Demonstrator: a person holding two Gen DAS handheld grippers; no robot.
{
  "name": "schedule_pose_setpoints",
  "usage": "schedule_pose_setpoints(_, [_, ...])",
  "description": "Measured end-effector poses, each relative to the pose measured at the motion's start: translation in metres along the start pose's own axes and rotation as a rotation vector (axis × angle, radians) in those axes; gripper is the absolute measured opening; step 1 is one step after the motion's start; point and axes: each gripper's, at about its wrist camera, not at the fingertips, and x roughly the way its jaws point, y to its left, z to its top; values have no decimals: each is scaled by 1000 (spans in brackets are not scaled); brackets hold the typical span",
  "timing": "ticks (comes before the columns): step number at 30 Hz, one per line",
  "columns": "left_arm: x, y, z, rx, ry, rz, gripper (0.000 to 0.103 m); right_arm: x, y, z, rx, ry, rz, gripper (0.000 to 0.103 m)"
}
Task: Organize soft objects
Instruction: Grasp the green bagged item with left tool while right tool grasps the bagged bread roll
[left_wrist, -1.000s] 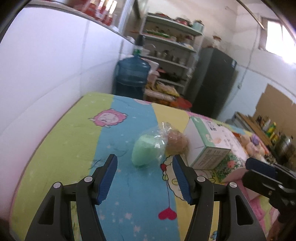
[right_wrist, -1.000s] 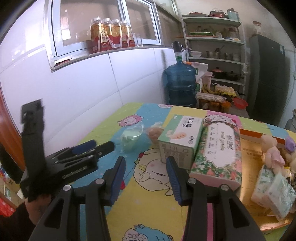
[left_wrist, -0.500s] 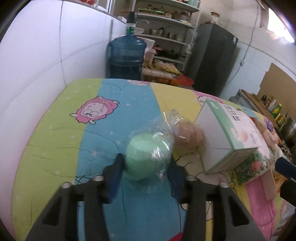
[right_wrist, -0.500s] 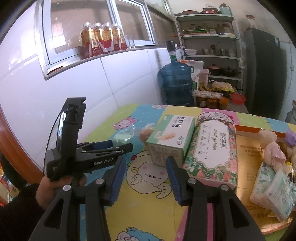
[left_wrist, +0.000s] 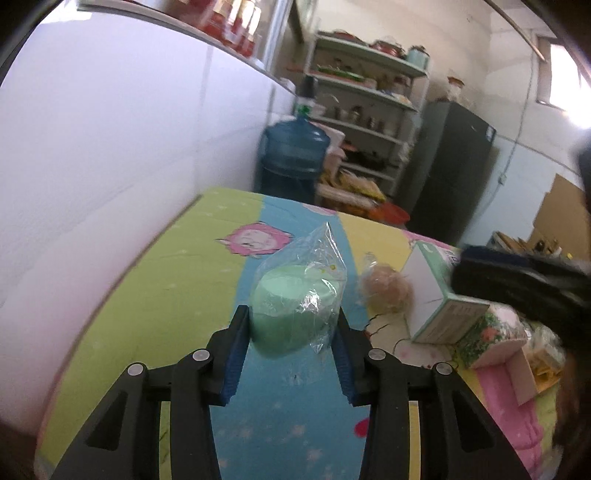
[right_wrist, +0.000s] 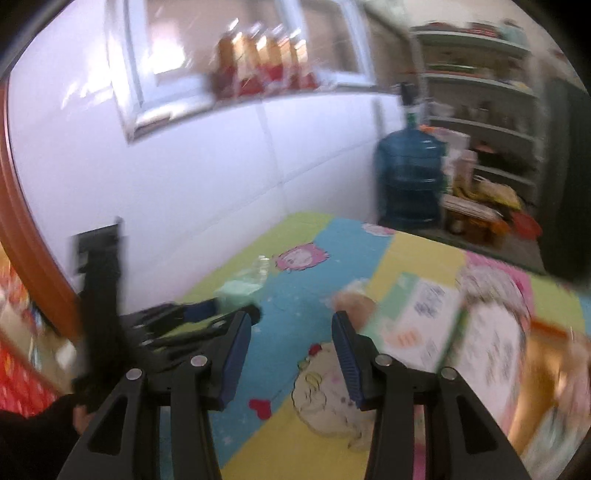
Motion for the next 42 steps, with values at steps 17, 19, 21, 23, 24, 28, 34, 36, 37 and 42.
schedule_pose_setpoints(17, [-21, 22, -17, -48, -37, -40, 44, 153, 10, 19, -357, 485, -372, 57])
schedule_pose_setpoints(19, [-20, 21, -16, -47, -36, -42, 44, 154, 11, 18, -368, 466, -401, 46])
schedule_pose_setpoints(21, [-20, 21, -17, -46, -37, -43, 44, 149, 10, 22, -355, 448, -398, 42])
schedule_pose_setpoints(23, [-19, 22, -16, -47, -36, -47, 44, 142, 12, 25, -322, 421, -335, 42])
schedule_pose_setpoints(24, [-19, 22, -17, -48, -36, -46, 44, 139, 13, 27, -312, 407, -319, 42])
schedule_pose_setpoints(28, [-23, 21, -19, -49, -40, -44, 44, 119, 19, 31, -258, 329, -261, 42])
schedule_pose_setpoints(34, [-29, 18, -19, -48, -44, -42, 43, 76, 27, 36, -155, 196, -191, 42])
schedule_pose_setpoints(36, [-31, 17, -19, -46, -44, -39, 43, 56, 28, 35, -118, 141, -176, 42])
schedule_pose_setpoints(37, [-32, 16, -19, -42, -45, -36, 43, 46, 29, 34, -100, 117, -169, 42])
schedule_pose_setpoints(42, [-41, 3, -16, -15, -60, -26, 44, -2, 26, 25, -28, 12, -138, 42])
